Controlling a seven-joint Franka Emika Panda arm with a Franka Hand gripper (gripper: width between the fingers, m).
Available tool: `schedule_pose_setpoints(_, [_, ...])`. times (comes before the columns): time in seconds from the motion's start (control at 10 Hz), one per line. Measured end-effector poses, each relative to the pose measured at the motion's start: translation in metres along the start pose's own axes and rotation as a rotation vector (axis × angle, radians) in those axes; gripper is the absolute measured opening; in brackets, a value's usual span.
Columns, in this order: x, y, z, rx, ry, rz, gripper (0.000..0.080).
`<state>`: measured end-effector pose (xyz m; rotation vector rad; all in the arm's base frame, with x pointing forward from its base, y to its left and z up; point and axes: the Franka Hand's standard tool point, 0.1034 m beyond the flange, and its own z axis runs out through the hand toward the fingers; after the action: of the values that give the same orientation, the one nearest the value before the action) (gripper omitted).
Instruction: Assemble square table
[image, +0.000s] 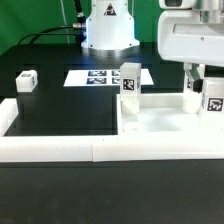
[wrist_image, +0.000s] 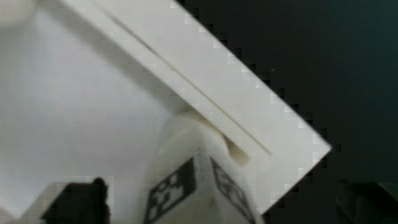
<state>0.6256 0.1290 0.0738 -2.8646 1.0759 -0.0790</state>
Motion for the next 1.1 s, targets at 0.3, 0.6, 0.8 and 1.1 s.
schedule_pose_setpoints(0.3, [0.0042, -0.0002, -0.0016, -0.017, 0.017, -0.387, 0.0649])
schedule_pose_setpoints(0.6, [0.0055, 0.0011, -0.0012, -0.016, 0.016, -0.414, 0.0529])
schedule_pose_setpoints(0.8, [0.0054, 0.0015, -0.0009, -0.016, 0.016, -0.371, 0.0347])
schedule_pose_setpoints(1.1, [0.0054, 0.0032, -0.0001, -0.014, 0.014, -0.138, 0.0294])
